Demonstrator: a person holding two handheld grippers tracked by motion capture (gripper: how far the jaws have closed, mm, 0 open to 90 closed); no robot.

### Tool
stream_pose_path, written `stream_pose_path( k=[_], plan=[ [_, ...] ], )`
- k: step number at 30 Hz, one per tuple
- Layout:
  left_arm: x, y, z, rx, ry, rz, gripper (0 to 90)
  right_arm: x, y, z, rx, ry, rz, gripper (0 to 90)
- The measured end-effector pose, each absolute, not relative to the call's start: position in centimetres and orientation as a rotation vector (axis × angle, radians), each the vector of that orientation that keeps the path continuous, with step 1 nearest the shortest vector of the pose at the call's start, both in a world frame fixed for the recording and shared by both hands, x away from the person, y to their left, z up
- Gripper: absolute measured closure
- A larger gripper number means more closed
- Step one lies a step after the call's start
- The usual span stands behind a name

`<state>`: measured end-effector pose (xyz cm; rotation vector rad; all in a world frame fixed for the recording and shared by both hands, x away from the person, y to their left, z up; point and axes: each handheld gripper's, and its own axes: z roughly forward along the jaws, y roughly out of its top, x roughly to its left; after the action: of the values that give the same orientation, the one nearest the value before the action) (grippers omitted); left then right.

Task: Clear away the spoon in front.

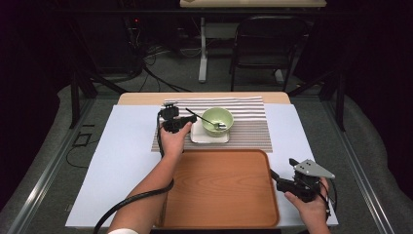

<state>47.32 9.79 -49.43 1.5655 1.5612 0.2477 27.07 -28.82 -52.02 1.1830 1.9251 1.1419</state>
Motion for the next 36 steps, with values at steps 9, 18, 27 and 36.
stream_pose_path(
  k=[9, 18, 27, 36],
  plan=[
    [48.5, 8.2, -50.2, 1.551, 1.559, 0.226, 47.1, 27.1, -28.9, -52.0, 1.189, 1.923, 1.149, 20.5],
    [49.3, 6.8, -51.2, 1.545, 1.572, 0.217, 49.5, 27.1, -29.0, -52.0, 1.187, 1.926, 1.15, 20.5],
    [49.8, 6.3, -51.3, 1.528, 1.594, 0.224, 58.3, 27.1, -28.9, -52.0, 1.185, 1.928, 1.151, 20.5],
    [49.7, 6.3, -51.1, 1.534, 1.581, 0.259, 74.6, 27.1, -28.9, -52.0, 1.185, 1.928, 1.151, 20.5]
  ],
)
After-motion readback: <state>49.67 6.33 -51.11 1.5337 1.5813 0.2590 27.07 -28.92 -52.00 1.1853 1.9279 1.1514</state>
